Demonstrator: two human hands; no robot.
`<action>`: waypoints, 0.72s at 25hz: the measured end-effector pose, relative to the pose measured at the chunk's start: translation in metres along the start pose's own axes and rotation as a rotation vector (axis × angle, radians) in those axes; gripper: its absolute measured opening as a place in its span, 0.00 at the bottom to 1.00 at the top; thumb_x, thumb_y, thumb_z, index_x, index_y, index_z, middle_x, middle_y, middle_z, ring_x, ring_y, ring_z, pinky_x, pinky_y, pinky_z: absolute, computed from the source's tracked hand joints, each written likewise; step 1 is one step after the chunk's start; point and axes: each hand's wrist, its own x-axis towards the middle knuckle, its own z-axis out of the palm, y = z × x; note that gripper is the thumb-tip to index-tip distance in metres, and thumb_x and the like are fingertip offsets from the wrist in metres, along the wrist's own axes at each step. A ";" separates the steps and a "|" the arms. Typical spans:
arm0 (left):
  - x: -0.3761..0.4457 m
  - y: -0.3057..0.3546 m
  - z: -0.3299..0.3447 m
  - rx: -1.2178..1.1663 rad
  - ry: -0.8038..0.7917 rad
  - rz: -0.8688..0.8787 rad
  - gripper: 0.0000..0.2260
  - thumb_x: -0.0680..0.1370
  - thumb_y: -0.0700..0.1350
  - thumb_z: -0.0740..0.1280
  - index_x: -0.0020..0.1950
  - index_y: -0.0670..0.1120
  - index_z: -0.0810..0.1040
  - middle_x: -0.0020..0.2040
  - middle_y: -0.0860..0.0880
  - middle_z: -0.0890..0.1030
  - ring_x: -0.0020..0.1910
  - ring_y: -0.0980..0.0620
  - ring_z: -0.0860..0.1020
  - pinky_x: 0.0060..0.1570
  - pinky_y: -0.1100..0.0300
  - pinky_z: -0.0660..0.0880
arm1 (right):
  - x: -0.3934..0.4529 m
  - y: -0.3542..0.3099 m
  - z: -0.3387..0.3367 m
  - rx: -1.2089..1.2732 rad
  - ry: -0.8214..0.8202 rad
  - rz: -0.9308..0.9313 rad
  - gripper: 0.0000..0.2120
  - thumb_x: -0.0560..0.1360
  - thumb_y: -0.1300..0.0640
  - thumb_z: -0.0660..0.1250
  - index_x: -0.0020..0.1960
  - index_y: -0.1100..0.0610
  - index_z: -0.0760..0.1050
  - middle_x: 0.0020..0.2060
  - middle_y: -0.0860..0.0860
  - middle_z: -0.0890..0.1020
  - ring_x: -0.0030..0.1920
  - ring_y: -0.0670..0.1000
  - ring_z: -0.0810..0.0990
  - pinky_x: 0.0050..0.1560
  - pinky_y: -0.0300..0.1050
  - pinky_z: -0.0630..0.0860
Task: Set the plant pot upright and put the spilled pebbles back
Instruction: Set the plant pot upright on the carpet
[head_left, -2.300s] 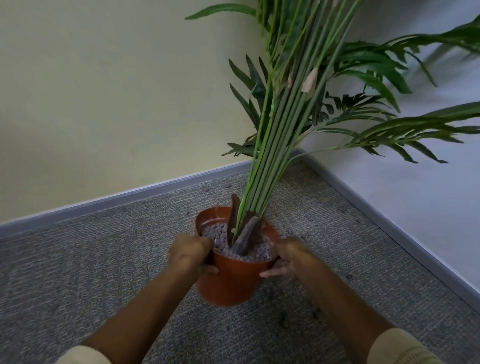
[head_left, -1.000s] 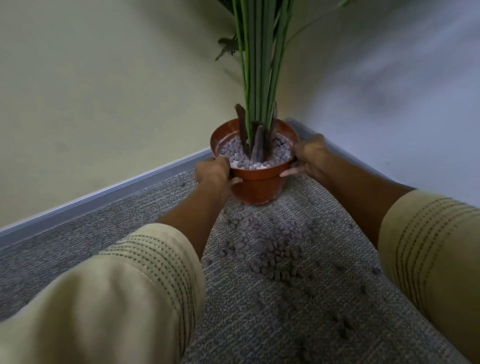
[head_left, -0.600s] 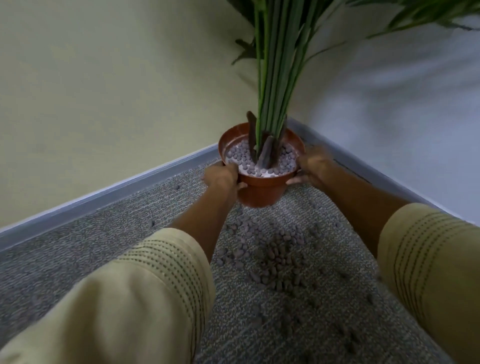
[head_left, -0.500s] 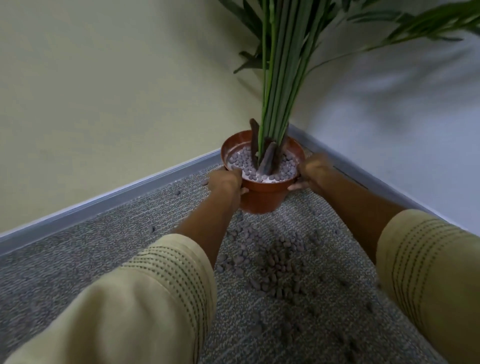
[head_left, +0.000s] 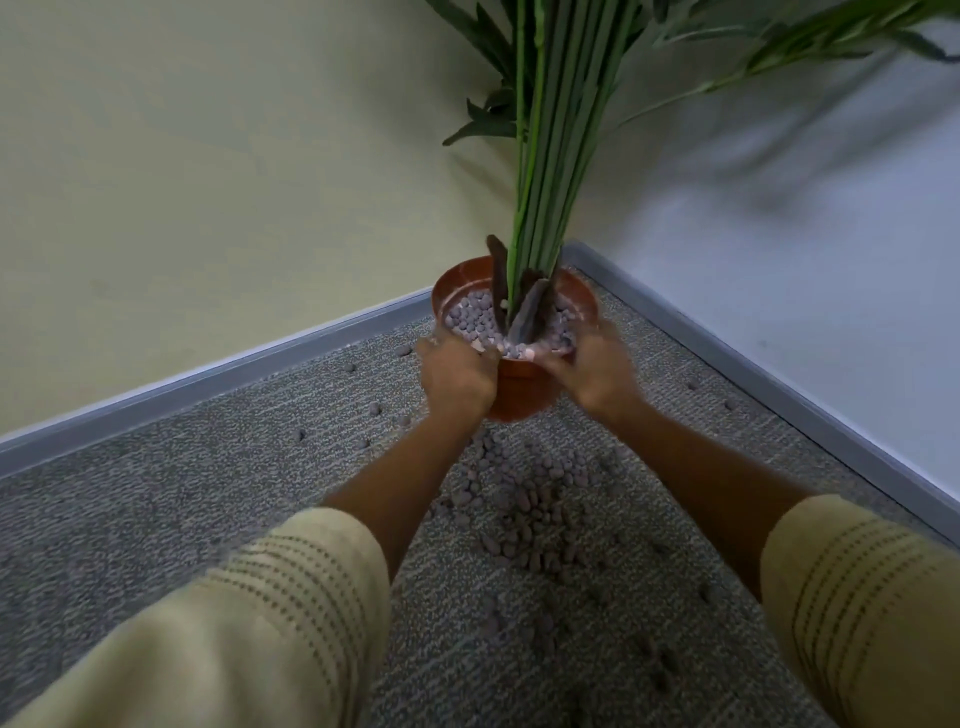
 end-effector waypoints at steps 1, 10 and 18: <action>-0.009 -0.007 -0.001 0.169 0.022 0.178 0.28 0.77 0.47 0.65 0.74 0.44 0.58 0.72 0.38 0.63 0.69 0.40 0.68 0.68 0.47 0.69 | -0.009 0.001 0.002 -0.165 0.055 -0.063 0.28 0.71 0.46 0.69 0.67 0.55 0.69 0.70 0.57 0.65 0.68 0.58 0.68 0.67 0.50 0.67; -0.047 -0.070 -0.015 0.931 -0.211 0.756 0.30 0.79 0.38 0.54 0.77 0.39 0.42 0.79 0.41 0.42 0.78 0.44 0.45 0.76 0.50 0.45 | -0.032 0.009 0.000 -0.642 -0.364 -0.421 0.40 0.75 0.62 0.62 0.76 0.64 0.38 0.77 0.60 0.40 0.77 0.59 0.39 0.77 0.51 0.48; -0.096 -0.096 -0.031 0.900 -0.353 0.725 0.30 0.82 0.49 0.53 0.77 0.40 0.42 0.79 0.41 0.43 0.78 0.43 0.44 0.76 0.47 0.44 | -0.032 -0.001 -0.013 -0.672 -0.450 -0.424 0.46 0.73 0.58 0.68 0.76 0.61 0.38 0.77 0.58 0.40 0.77 0.58 0.41 0.76 0.57 0.51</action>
